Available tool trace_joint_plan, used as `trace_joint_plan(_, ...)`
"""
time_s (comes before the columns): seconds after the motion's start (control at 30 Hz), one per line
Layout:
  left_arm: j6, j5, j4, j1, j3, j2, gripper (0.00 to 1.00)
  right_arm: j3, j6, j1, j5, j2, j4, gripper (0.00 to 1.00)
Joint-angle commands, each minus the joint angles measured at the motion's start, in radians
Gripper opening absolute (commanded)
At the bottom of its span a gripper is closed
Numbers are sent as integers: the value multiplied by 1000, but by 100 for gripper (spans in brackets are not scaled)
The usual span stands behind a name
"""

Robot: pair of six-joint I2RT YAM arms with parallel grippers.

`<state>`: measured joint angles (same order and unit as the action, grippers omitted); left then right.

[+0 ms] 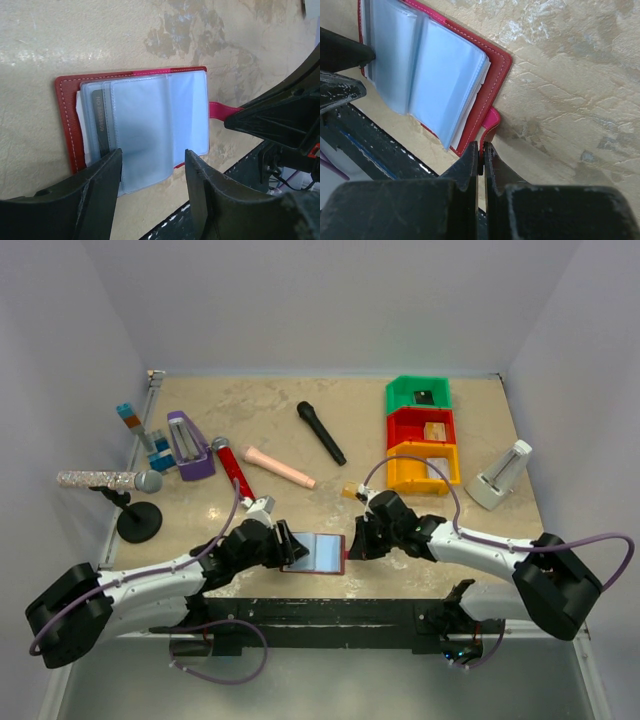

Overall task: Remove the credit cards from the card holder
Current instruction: Remove the credit card from the card holder.

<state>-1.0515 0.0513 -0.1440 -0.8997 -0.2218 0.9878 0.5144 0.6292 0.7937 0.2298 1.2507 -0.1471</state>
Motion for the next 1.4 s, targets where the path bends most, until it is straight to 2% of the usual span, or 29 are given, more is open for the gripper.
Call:
trace_joint_plan(0.0,36,-47,-63,-19,-45,63,57,10,13,4,34,15,38,0)
trace_joint_plan(0.23,59,-131,-160,-42,-100,141,57,13,15,4,43,32,47,0)
trace_joint_plan(0.6,105,-225,-213,-97,-235,290,56,6,7,4,34,21,41,0)
trace_joint_plan(0.67,108,-217,-203,-103,-237,258,56,3,4,4,32,21,38,0)
trace_joint_plan(0.77,93,-89,-149,-104,-162,103,56,-1,0,4,31,13,35,0)
trace_joint_plan(0.9,41,128,54,-96,-82,-139,59,-4,-6,4,29,12,35,0)
trace_joint_plan(1.0,12,197,202,-88,-62,-239,60,-2,-5,4,31,18,41,0)
trace_joint_plan(1.13,-5,216,284,-87,-57,-250,64,-1,-5,4,31,23,43,0)
trace_joint_plan(1.37,-16,196,251,-87,-31,-193,65,3,-8,4,29,16,34,0)
